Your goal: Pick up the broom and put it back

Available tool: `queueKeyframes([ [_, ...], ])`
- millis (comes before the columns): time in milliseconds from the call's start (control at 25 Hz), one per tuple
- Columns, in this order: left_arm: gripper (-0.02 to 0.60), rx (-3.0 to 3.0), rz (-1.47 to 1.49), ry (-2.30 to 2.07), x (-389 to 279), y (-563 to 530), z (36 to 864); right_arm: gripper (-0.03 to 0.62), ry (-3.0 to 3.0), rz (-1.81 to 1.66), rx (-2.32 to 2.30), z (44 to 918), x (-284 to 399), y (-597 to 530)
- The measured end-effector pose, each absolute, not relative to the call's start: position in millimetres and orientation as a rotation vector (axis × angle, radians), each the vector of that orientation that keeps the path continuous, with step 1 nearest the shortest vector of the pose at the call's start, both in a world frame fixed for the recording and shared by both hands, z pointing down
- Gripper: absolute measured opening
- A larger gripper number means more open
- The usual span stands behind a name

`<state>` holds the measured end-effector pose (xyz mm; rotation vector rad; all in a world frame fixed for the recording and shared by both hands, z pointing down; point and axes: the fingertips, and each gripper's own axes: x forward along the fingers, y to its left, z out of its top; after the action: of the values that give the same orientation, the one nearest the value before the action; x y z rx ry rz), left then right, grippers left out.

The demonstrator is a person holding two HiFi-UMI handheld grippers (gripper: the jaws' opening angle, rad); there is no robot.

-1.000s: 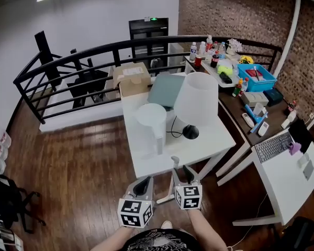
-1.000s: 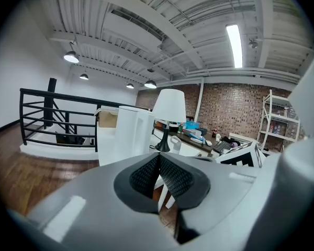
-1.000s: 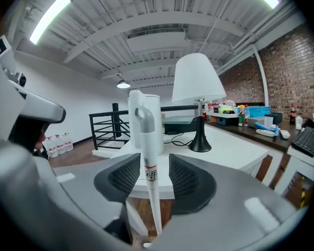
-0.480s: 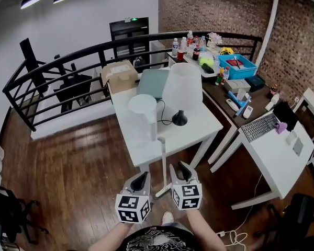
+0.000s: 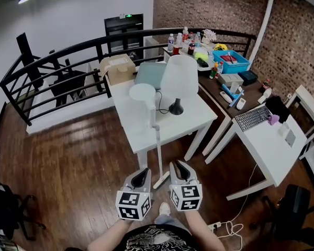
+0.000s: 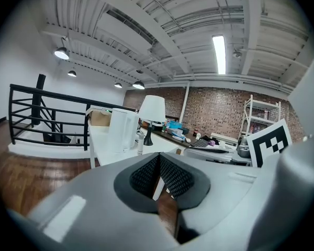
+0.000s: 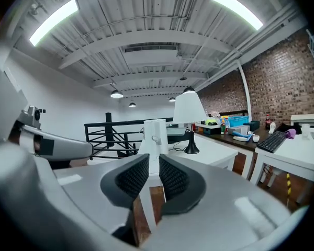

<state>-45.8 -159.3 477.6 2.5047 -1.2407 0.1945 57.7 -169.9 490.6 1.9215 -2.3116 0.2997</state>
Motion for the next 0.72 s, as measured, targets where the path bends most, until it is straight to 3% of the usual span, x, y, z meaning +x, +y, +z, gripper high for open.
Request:
queueKeyframes([
  [440,0.003,2.529,0.137,-1.235,-60.8,-113.7,463.8,0.000,-2.336,0.258,1.937,466.2,29.5,-110.4],
  [720,0.004,2.553,0.089,-1.208,-66.3,-81.4,455.4,0.000,-2.386,0.239,1.905,452.6,6.4,-71.2],
])
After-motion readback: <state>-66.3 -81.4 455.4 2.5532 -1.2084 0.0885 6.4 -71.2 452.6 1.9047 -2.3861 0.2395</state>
